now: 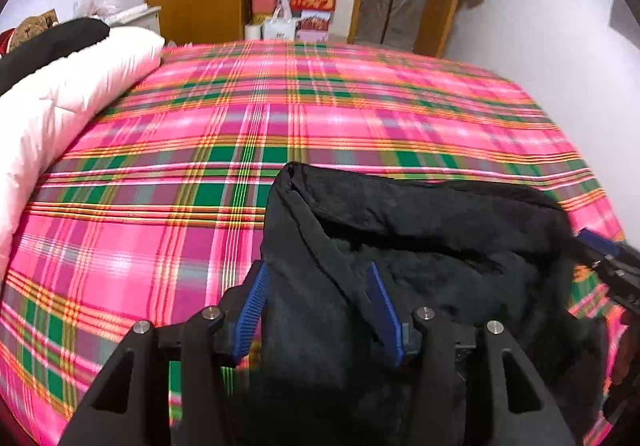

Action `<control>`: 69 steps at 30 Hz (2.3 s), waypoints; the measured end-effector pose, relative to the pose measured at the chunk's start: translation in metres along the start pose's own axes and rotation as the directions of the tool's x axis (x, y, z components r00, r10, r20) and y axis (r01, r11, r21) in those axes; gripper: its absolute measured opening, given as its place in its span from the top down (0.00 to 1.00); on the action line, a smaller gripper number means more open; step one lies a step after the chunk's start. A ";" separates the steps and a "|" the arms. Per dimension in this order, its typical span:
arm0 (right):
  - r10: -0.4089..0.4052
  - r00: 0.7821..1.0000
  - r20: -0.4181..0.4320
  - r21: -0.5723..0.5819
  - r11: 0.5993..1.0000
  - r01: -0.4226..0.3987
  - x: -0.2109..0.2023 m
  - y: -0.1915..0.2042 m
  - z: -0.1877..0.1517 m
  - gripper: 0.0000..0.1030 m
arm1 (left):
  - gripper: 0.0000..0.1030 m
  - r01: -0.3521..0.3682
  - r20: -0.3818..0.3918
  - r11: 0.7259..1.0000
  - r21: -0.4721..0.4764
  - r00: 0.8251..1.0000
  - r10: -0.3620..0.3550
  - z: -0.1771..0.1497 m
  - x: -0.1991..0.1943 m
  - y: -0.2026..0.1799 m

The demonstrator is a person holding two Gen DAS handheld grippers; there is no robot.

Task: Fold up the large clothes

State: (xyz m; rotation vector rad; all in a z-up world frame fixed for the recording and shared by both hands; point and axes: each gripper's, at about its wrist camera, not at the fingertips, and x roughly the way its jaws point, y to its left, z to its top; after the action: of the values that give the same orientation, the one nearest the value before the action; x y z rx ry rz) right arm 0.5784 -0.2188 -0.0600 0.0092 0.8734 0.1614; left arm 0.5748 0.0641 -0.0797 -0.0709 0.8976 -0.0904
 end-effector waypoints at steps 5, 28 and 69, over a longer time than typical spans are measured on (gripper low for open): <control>-0.046 0.998 -0.032 -0.030 0.999 0.045 0.035 -0.005 0.013 0.45 | 0.48 -0.036 -0.087 0.999 -0.028 0.996 0.033 0.002 0.062 0.004; -0.007 0.989 0.150 -0.169 0.985 0.033 -0.146 0.045 -0.052 0.91 | 0.96 0.102 0.208 0.995 0.022 0.973 -0.104 -0.065 -0.150 -0.018; 0.134 0.991 -0.006 -0.086 0.987 -0.134 -0.160 0.058 -0.173 0.60 | 0.75 0.094 0.091 0.995 0.025 0.991 -0.096 -0.196 -0.211 -0.031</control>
State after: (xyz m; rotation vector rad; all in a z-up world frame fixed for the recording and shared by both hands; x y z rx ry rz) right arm 0.3376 -0.1946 -0.0453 -0.0124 0.8653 0.3244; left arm 0.2889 0.0516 -0.0350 -0.0981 0.8008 -0.1837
